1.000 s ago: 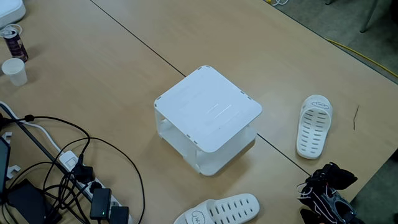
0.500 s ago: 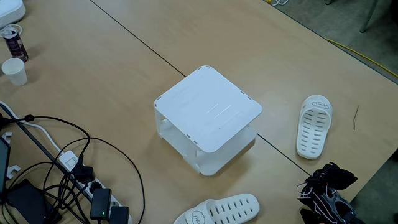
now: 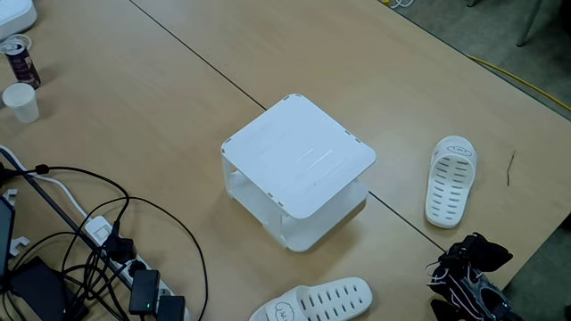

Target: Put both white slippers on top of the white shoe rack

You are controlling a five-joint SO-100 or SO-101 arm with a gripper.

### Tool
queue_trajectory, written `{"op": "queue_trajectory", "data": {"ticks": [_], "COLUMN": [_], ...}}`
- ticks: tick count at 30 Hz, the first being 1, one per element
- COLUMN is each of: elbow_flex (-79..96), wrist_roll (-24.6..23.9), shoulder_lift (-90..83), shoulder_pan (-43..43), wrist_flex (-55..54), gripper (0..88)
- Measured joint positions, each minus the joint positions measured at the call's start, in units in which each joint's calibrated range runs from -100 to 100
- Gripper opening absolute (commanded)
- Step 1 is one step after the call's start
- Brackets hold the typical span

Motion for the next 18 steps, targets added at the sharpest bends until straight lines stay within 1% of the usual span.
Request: {"op": "queue_trajectory", "data": {"ticks": [12,15,18], "elbow_flex": [0.0,-0.09,-1.8], "wrist_roll": [0.0,0.0,0.0], "shoulder_lift": [0.0,0.0,0.0], "shoulder_pan": [0.0,0.0,0.97], "wrist_flex": [0.77,4.72,12.88], "gripper": [0.8,0.8,0.8]}}
